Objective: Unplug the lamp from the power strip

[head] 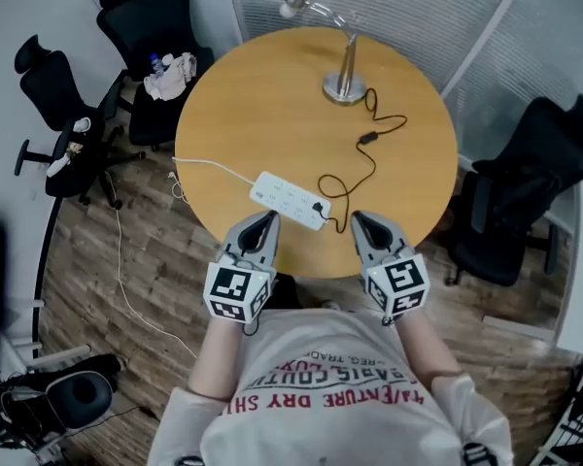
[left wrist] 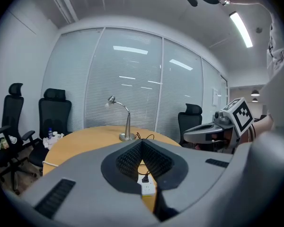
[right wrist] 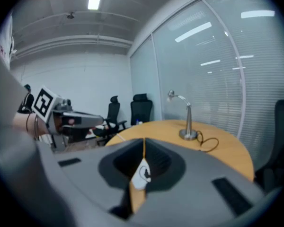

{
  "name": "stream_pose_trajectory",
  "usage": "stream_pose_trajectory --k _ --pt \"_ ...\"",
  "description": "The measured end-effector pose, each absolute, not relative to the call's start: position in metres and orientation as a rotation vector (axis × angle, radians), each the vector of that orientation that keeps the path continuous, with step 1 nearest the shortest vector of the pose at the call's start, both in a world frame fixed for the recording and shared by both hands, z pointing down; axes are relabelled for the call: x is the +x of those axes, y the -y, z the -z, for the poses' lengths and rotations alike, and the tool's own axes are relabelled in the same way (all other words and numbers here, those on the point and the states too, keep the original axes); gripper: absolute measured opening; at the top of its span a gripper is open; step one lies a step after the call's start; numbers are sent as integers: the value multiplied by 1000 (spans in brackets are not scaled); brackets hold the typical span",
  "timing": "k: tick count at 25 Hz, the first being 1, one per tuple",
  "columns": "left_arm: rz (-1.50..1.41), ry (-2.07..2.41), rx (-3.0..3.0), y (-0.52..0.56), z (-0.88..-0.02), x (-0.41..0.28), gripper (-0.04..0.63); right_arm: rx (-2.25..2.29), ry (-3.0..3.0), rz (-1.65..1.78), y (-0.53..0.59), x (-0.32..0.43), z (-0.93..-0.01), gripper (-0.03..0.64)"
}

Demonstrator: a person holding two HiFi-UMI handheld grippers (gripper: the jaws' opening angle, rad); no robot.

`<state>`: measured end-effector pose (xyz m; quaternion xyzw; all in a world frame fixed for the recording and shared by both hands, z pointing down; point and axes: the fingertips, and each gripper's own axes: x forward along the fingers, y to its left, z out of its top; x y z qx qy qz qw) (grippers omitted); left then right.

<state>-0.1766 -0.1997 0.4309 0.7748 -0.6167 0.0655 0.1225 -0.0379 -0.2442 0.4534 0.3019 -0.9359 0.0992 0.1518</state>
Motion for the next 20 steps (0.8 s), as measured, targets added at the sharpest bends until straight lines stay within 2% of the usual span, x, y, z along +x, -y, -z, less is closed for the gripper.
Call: stream_pose_trajectory --k 10,20 --pt "-395 1426 2378 269 -499 -203 28 1038 2491 -431 274 -74 -507 29" --pt "-651 1043 2474 285 -586 -186 28 1104 2336 -599 269 -94 -562 32"
